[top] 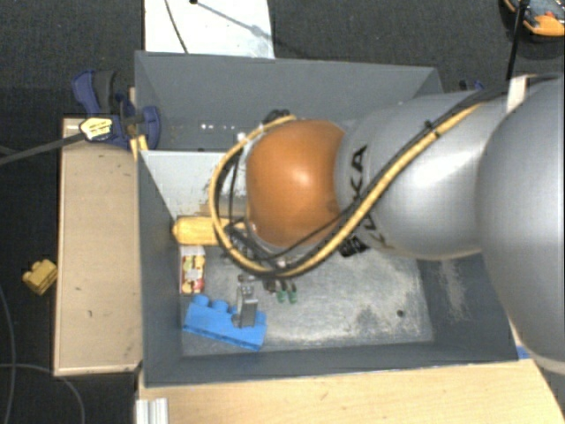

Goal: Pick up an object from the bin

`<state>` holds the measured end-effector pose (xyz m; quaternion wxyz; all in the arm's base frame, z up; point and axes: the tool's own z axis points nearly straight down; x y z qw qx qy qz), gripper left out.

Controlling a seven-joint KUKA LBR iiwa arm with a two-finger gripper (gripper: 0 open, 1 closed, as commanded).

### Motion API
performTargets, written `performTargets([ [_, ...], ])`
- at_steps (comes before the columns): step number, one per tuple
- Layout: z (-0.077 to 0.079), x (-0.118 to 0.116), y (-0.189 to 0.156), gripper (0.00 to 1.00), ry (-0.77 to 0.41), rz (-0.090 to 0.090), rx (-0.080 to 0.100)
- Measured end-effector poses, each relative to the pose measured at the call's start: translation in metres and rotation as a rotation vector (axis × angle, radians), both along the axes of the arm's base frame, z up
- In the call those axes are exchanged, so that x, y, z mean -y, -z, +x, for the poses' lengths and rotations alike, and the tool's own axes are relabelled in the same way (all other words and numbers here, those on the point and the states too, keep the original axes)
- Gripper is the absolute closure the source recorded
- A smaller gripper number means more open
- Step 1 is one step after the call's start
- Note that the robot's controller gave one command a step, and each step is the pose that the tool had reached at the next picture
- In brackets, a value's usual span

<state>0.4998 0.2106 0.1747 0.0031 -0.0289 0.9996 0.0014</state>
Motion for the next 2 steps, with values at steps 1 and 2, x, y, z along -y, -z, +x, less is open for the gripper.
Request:
performTargets([
  [1,-0.016,-0.028,0.017,0.00,0.146,-0.002,-0.006],
  [2,-0.023,-0.034,0.056,0.00,0.088,-0.003,-0.007],
])
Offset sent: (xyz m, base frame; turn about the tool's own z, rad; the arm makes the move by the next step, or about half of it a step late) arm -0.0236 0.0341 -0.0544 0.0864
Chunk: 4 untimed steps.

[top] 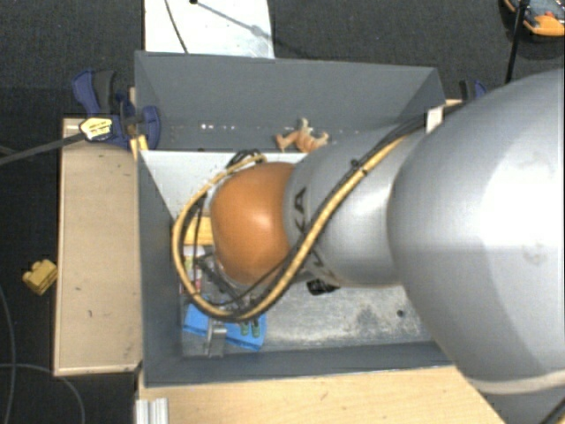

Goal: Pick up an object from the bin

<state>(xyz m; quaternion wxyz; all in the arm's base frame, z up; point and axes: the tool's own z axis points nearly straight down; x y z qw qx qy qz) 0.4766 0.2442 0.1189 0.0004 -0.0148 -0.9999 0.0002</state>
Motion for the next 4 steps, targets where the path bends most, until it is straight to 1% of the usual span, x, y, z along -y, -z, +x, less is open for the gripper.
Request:
performTargets([
  [1,0.001,0.021,0.033,0.00,0.302,0.001,0.002],
  [2,0.004,0.028,0.046,1.00,0.168,0.003,0.003],
  [4,0.003,0.029,0.043,1.00,0.169,0.002,0.002],
])
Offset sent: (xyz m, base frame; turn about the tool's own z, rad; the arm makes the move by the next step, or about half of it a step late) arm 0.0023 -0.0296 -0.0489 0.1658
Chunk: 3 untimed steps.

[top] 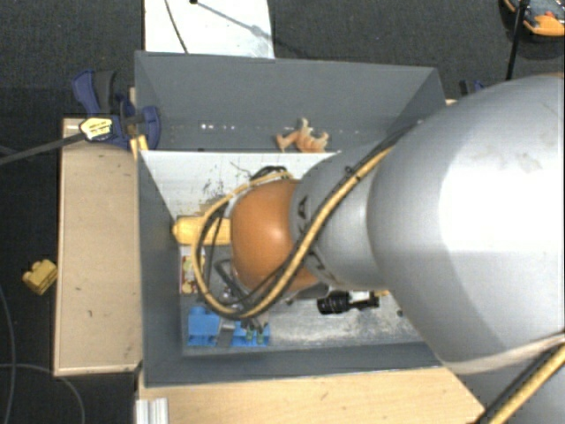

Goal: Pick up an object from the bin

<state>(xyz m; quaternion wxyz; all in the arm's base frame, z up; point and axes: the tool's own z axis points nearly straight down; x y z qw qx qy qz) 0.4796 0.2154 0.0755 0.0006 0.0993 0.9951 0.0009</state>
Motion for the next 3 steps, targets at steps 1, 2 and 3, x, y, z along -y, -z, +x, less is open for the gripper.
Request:
performTargets([
  [1,-0.002,0.001,-0.017,1.00,0.001,-0.003,-0.006],
  [2,0.000,0.001,-0.033,1.00,0.002,-0.002,-0.004],
  [3,-0.001,0.001,-0.051,1.00,0.002,-0.002,-0.003],
])
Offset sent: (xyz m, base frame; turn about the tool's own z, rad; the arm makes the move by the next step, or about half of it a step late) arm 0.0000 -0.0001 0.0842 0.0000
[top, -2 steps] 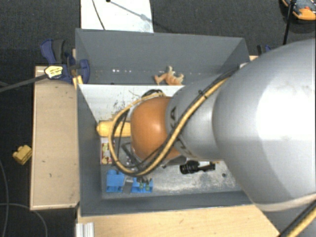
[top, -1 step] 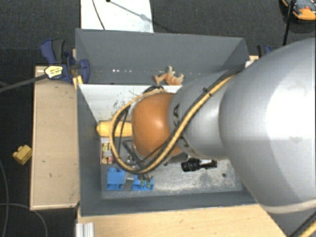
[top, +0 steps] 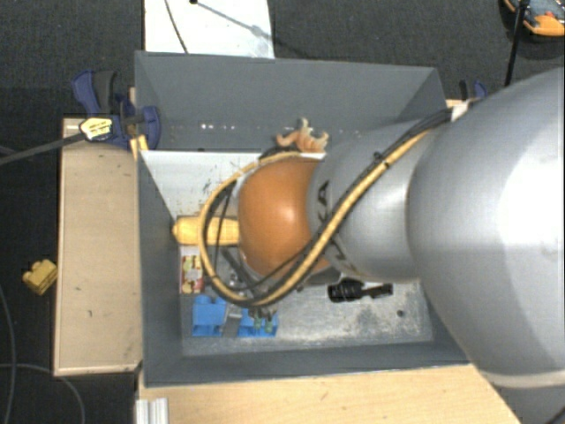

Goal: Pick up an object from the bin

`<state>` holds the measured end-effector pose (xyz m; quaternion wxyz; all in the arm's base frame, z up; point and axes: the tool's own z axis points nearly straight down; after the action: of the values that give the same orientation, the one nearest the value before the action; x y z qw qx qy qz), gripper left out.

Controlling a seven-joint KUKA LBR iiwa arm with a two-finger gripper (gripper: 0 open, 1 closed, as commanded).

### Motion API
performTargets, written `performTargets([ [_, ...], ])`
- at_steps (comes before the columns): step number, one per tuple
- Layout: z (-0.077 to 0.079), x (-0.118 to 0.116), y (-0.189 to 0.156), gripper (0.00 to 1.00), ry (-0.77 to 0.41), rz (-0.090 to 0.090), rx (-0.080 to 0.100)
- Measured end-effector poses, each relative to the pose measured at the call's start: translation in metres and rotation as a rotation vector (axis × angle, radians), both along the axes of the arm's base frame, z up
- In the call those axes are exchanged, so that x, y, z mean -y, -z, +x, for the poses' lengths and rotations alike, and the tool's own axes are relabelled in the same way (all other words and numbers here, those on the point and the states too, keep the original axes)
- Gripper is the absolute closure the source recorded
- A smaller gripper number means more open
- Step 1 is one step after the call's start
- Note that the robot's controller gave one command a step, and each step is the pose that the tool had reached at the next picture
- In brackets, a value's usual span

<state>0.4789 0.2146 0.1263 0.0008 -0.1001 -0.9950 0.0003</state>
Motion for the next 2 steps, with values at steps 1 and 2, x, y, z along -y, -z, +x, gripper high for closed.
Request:
performTargets([
  [1,0.000,0.000,-0.016,1.00,0.000,0.000,0.000],
  [2,0.001,0.000,-0.029,1.00,0.001,0.002,0.005],
])
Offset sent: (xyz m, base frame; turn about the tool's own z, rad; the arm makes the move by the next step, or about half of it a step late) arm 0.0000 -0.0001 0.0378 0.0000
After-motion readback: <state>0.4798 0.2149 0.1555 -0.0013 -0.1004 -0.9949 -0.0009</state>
